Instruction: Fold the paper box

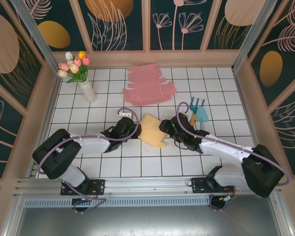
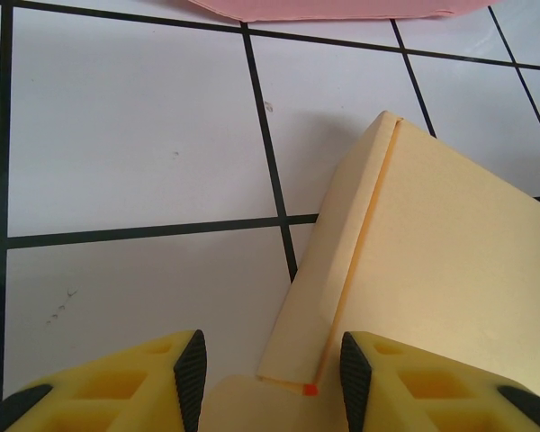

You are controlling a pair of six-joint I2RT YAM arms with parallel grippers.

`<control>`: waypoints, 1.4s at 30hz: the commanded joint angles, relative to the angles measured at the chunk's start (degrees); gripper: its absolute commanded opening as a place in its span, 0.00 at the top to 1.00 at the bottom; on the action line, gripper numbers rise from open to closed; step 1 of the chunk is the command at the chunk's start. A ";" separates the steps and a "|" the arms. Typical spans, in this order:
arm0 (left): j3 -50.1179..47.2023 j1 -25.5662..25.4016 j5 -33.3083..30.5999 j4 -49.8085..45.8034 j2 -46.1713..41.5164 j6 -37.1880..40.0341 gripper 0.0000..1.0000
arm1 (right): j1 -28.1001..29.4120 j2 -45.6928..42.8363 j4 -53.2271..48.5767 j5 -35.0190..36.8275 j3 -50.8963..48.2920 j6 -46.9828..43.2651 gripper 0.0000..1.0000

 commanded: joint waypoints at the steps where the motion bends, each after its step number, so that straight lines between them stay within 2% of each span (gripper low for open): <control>1: -1.02 -0.19 -1.16 -0.05 0.85 -0.72 0.55 | 0.70 2.60 3.21 -0.22 -0.63 2.56 0.29; 12: -2.56 -0.18 -2.16 -0.08 -1.73 -1.16 0.55 | 0.10 8.86 5.63 -0.83 0.39 -0.95 0.41; 19: -3.41 -0.19 -2.29 -0.12 -4.02 -3.31 0.52 | -1.43 12.61 5.02 -1.80 2.36 -4.95 0.38; 22: -3.65 -0.20 -2.31 -0.60 -7.01 -6.40 0.44 | -1.54 13.49 4.84 -1.53 2.78 -6.11 0.39; 24: -1.26 -0.18 -5.27 -6.51 -8.55 -10.65 0.32 | -1.58 13.98 4.92 -2.12 2.99 -7.05 0.41; 28: 3.98 -0.20 -7.60 -17.93 -10.17 -17.85 0.24 | -1.66 14.23 5.10 -3.07 3.06 -8.87 0.41; 32: 6.66 -0.20 -8.10 -24.03 -10.67 -22.83 0.12 | -1.92 14.41 3.90 -3.16 3.91 -11.91 0.41; 33: 7.64 -0.19 -7.62 -25.57 -10.20 -23.28 0.02 | -2.11 14.51 3.68 -3.43 4.10 -13.06 0.41; 39: 16.18 -0.18 -8.68 -37.33 -2.34 -28.53 0.01 | -3.34 15.91 2.73 -4.58 5.93 -19.03 0.42; 42: 20.27 -0.20 -4.52 -38.72 3.06 -27.94 0.01 | -3.34 16.77 2.96 -6.20 6.52 -21.01 0.43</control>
